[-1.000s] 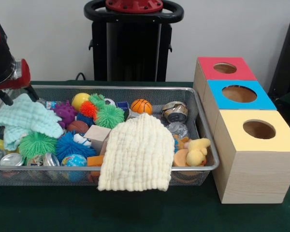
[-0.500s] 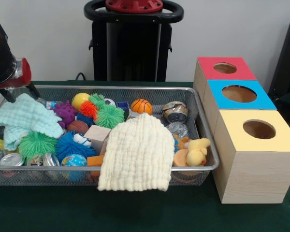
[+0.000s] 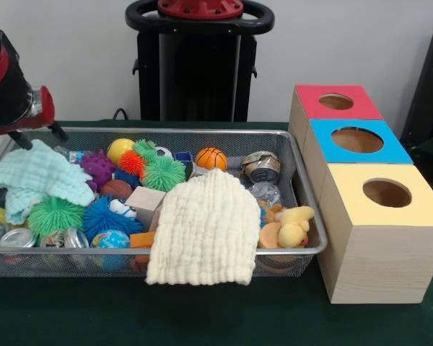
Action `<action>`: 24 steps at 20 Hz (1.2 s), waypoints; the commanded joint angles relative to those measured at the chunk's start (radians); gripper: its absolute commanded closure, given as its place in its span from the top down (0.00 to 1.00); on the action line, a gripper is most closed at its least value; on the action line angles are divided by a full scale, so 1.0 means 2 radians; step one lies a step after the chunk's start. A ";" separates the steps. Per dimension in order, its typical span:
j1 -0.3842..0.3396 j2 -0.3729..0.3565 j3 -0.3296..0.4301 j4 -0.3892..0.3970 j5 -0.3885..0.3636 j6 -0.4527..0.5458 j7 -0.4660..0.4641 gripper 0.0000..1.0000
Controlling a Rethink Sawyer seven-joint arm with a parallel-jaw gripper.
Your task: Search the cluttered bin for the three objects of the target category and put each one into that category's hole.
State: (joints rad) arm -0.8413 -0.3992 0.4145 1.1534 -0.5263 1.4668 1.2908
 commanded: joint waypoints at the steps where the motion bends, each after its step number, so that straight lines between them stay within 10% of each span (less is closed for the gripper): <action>1: -0.010 0.018 0.032 0.051 -0.022 -0.048 -0.141 1.00; 24: -0.009 0.033 0.038 0.042 -0.023 -0.105 -0.124 1.00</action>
State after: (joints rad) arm -0.8482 -0.3572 0.4145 1.1739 -0.5320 1.3678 1.2908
